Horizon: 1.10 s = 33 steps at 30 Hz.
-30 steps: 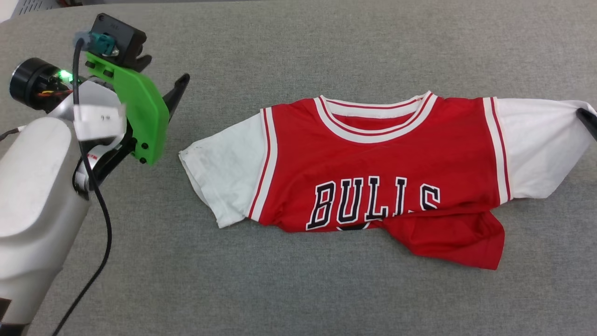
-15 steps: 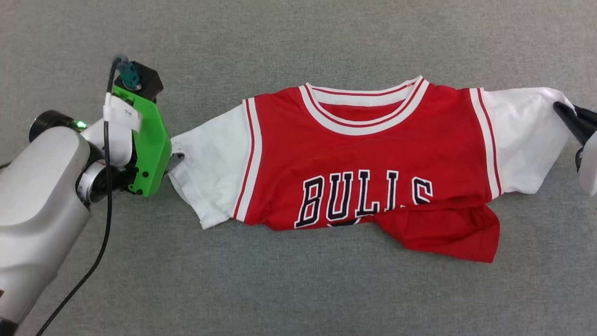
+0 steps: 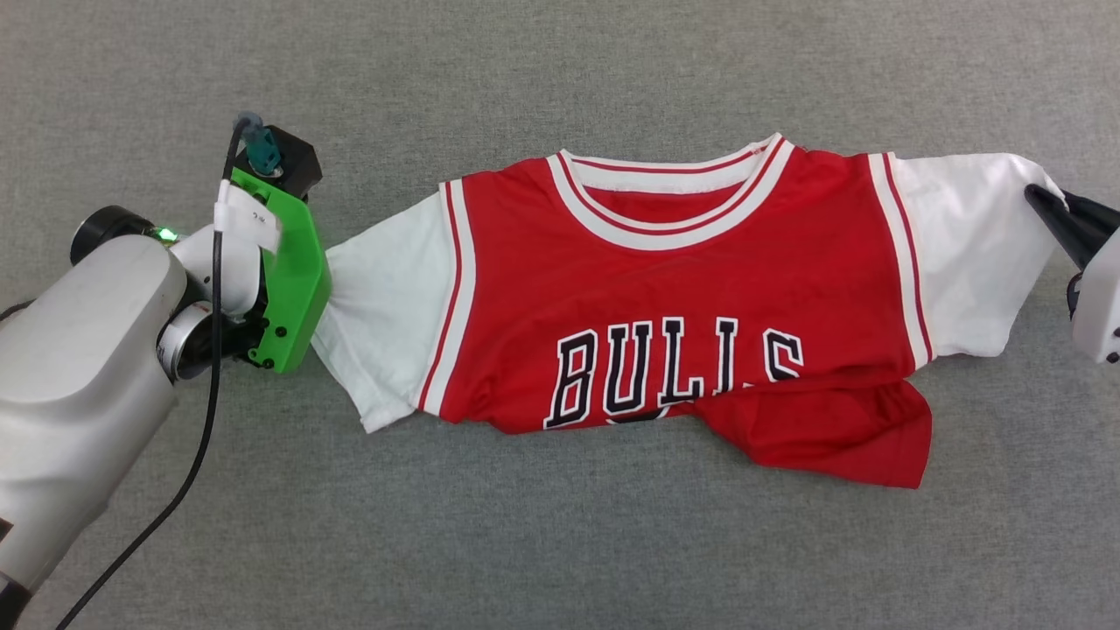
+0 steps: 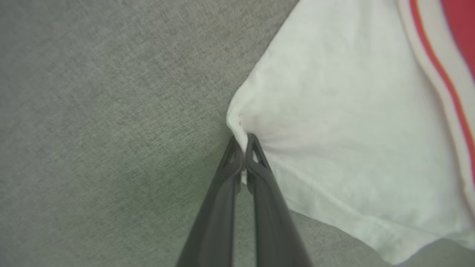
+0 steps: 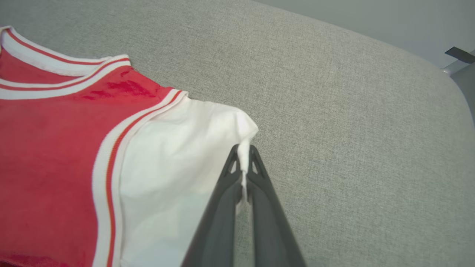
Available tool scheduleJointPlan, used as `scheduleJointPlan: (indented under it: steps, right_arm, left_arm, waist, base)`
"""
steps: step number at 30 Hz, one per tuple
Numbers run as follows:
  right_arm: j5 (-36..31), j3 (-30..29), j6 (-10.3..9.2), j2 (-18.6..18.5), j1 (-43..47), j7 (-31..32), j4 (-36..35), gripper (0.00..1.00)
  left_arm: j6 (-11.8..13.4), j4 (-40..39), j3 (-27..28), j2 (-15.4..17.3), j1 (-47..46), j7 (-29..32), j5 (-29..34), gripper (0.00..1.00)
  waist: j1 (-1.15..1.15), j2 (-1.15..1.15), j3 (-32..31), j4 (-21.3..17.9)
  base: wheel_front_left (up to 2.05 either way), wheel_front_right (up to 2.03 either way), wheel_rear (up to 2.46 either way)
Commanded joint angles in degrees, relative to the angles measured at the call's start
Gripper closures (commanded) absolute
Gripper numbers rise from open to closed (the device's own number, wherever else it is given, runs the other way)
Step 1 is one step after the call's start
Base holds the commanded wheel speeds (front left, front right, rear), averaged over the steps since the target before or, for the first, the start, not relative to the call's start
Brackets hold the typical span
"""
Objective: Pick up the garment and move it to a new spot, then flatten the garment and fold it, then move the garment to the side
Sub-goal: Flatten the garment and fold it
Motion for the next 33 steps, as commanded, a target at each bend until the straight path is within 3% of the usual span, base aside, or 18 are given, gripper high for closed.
scheduleJointPlan:
  steps: [1, 15, 22, 29, 33]
  right_arm:
    - [-0.58, -0.22, -0.04, 0.28, -1.29, -1.14, 0.06, 1.0]
    - [-2.31, -5.52, -0.04, 1.45, -3.58, -8.63, 0.06, 1.0]
    - [-2.48, -8.53, -0.04, 0.96, -7.83, -8.94, -3.27, 1.0]
    - [-4.33, -10.11, -0.04, 1.28, -14.17, -8.02, -4.48, 1.0]
    - [-5.09, -9.43, -0.04, 1.0, -18.89, -6.33, -4.11, 1.0]
  left_arm:
    - [-0.12, 1.44, -0.97, -0.63, 1.03, -2.02, -0.66, 1.0]
    - [0.63, -5.87, 3.32, 2.61, -5.35, -25.66, 5.12, 1.0]
    - [3.66, -14.11, 6.51, 4.1, -8.76, -30.66, 7.93, 1.0]
    - [6.09, -17.89, 9.37, 2.92, -13.26, -34.0, 9.68, 1.0]
    - [6.24, -16.97, 9.92, 1.41, -16.62, -34.62, 10.73, 1.0]
  waist:
    - [0.0, 0.0, -1.06, 0.55]
    - [0.0, 0.0, -9.23, 2.83]
    - [0.0, 0.0, -11.68, 3.04]
    - [0.0, 0.0, -12.35, 2.86]
    - [0.0, 0.0, -10.97, 2.64]
  base:
    - [0.0, 0.0, 0.0]
    - [0.0, 0.0, 0.0]
    - [0.0, 0.0, 0.0]
    - [0.0, 0.0, 0.0]
    - [0.0, 0.0, 0.0]
